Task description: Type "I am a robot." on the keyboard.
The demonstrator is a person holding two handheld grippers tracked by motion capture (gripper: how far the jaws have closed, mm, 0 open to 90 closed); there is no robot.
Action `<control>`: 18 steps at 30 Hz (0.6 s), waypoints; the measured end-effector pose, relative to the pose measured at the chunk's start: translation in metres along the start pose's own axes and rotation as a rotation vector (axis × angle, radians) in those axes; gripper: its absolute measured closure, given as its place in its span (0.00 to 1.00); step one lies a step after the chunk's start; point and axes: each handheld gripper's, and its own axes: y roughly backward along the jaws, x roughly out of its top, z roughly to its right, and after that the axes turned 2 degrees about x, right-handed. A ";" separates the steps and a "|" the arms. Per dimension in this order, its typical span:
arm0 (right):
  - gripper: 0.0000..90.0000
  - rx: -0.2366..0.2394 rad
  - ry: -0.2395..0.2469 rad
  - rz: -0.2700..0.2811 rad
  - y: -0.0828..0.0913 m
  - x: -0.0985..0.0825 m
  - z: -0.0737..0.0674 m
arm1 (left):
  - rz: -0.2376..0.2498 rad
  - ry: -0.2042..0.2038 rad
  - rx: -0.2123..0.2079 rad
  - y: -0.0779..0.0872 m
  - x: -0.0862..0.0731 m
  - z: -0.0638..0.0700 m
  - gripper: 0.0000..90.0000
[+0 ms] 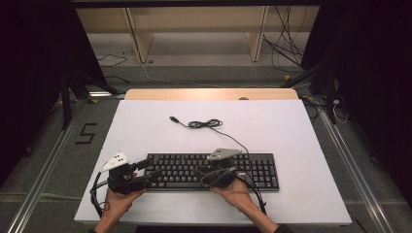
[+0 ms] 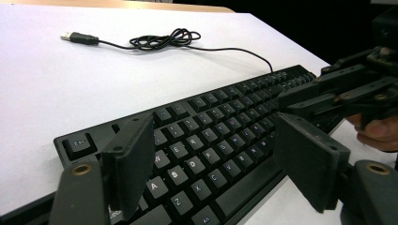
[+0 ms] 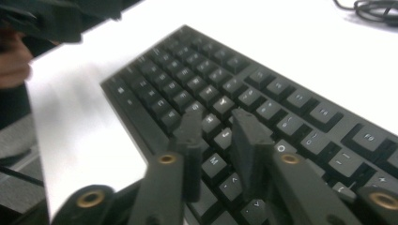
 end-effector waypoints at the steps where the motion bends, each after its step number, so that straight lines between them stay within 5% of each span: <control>1: 0.73 0.004 -0.004 0.008 0.003 0.000 0.000 | 0.002 0.002 0.000 0.000 0.000 0.000 0.32; 6: 0.55 0.016 -0.015 0.047 0.014 0.000 0.000 | 0.006 0.003 0.000 0.000 0.000 0.000 0.32; 18: 0.39 0.048 -0.005 0.077 0.020 0.000 -0.007 | 0.012 0.008 0.004 0.001 0.000 -0.002 0.32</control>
